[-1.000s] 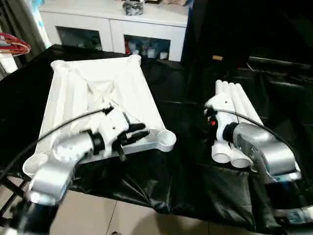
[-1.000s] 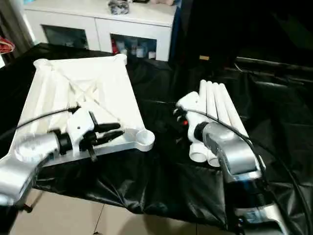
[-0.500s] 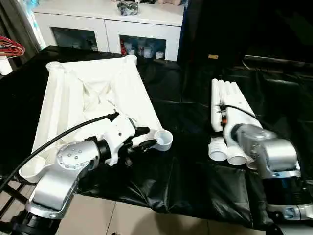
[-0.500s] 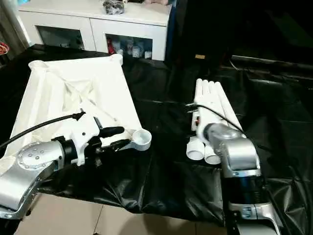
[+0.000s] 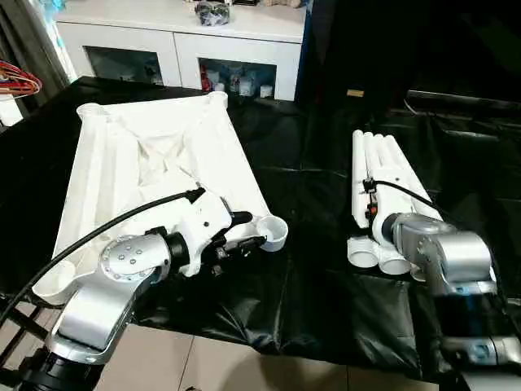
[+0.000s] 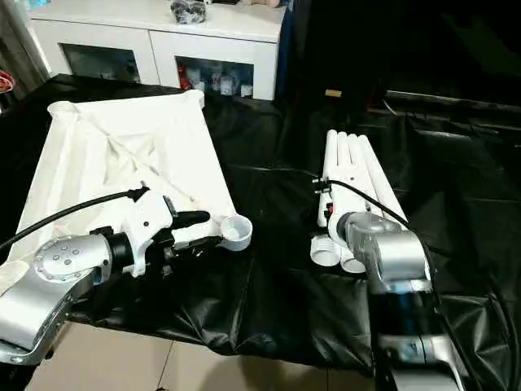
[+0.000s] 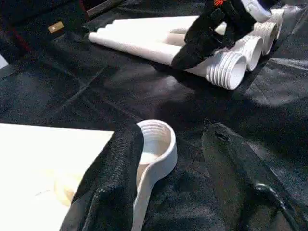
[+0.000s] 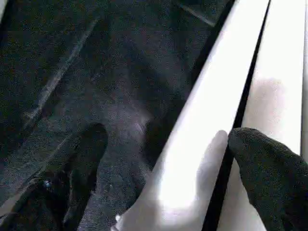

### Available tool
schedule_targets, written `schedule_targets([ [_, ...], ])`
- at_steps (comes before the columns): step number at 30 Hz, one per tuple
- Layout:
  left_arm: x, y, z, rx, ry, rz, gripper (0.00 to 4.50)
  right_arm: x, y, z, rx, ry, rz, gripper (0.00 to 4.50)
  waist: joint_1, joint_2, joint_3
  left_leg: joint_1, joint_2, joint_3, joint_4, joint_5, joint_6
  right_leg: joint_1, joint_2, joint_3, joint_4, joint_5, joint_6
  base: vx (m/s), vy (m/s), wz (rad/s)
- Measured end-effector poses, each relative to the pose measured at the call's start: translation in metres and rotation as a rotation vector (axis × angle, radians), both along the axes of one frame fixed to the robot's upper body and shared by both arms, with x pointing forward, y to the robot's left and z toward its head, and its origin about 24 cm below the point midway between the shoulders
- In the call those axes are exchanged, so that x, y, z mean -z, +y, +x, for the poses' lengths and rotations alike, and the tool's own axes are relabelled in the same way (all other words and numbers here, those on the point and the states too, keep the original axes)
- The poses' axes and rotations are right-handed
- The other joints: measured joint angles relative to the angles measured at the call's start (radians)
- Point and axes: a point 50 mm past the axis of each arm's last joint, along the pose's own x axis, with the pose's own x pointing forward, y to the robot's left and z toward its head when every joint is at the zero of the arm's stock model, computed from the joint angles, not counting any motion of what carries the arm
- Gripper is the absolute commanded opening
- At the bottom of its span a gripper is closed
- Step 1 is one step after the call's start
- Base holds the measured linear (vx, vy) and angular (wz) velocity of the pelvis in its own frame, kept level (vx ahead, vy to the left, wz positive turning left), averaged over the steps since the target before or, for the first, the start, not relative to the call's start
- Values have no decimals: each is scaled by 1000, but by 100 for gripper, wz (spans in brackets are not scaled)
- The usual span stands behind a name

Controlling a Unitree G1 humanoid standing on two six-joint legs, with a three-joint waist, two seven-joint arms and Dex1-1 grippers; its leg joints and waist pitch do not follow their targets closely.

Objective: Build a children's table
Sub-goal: Pick table leg

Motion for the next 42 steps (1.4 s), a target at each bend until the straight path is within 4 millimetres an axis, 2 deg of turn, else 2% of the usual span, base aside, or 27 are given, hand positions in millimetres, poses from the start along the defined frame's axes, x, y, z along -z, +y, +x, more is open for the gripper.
schedule_targets([
  [13,6,2,-5,3,22,22,232,5,-2,6,29,79,58,450,0,0,0,0,0,0,0,0,0,0,0,0,0,0,0,0,0,0],
  [20,9,-1,-7,35,42,36,232,16,0,7,40,152,79,450,0,0,0,0,0,0,0,0,0,0,0,0,0,0,0,0,0,0],
  [29,11,-5,-10,61,57,41,237,16,2,15,40,188,86,372,-1,-1,0,0,0,0,0,1,-2,0,0,0,1,0,0,0,0,0],
  [31,11,-4,-10,59,56,47,237,17,3,17,40,188,92,368,0,-3,-1,0,0,0,0,1,-2,0,0,0,1,0,0,0,0,0],
  [34,10,-4,-10,59,55,50,237,17,5,19,46,187,107,331,0,-4,-1,0,0,0,0,1,-1,0,0,0,0,0,0,0,0,0],
  [42,9,-3,-10,61,48,57,237,17,10,26,61,190,130,275,0,-8,-1,0,0,0,0,1,-2,0,0,0,1,0,0,0,0,0],
])
